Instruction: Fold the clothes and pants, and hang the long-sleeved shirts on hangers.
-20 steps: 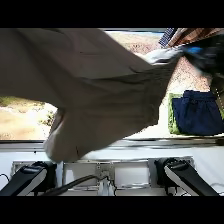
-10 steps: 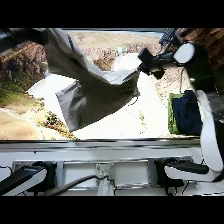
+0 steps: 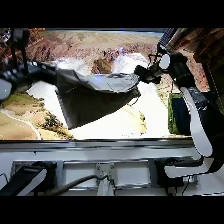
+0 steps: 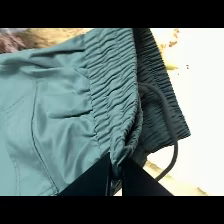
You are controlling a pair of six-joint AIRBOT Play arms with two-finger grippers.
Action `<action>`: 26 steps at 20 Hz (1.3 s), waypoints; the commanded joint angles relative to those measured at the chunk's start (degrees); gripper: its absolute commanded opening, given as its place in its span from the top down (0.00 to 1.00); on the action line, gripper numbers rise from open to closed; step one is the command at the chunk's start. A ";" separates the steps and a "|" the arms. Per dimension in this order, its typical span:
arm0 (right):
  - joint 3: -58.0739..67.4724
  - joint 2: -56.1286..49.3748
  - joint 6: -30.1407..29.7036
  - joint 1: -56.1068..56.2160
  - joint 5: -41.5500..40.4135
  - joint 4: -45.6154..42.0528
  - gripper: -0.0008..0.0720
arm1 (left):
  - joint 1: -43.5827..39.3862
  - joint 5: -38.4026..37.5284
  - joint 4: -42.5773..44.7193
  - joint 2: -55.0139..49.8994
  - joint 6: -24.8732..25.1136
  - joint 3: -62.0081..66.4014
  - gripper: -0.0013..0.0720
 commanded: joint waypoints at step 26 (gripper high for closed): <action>-9.09 6.82 -20.24 -8.50 -3.63 4.04 0.19 | 1.57 -8.72 18.03 27.50 -21.42 -28.48 0.24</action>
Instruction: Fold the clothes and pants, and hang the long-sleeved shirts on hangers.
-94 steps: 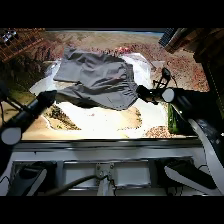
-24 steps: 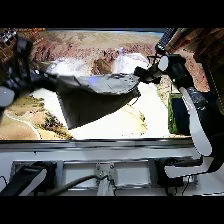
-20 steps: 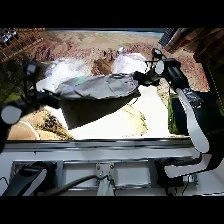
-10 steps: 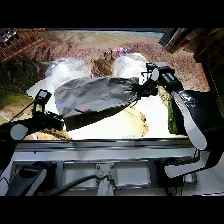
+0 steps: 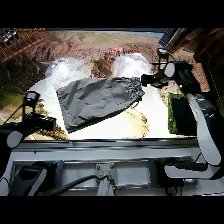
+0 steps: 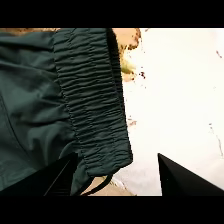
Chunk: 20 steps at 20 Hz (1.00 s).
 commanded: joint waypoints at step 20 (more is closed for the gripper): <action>5.29 -24.50 -39.06 -20.24 12.39 46.51 0.11 | 1.20 0.31 -51.49 -14.62 18.23 7.30 0.24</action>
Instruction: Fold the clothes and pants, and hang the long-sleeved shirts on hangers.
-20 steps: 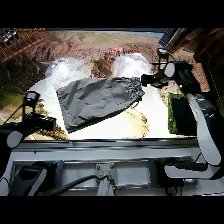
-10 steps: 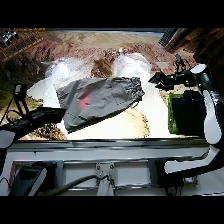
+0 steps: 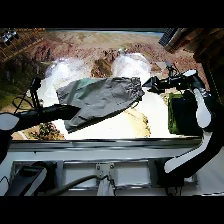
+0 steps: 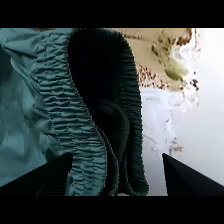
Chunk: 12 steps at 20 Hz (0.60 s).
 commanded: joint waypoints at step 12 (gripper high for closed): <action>0.68 -4.46 -1.01 11.13 2.40 0.98 0.41 | 0.07 2.58 -1.60 -5.92 2.08 1.64 0.24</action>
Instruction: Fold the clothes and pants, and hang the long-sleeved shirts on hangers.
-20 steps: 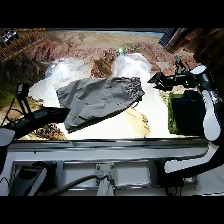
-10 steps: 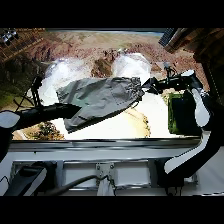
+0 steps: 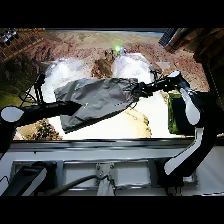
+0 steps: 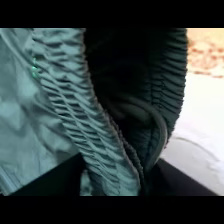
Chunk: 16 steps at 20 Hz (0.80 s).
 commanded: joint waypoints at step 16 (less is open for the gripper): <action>-37.86 35.76 28.30 8.96 -10.54 -14.12 0.93 | -2.08 -3.48 2.21 -5.07 -0.02 0.04 0.77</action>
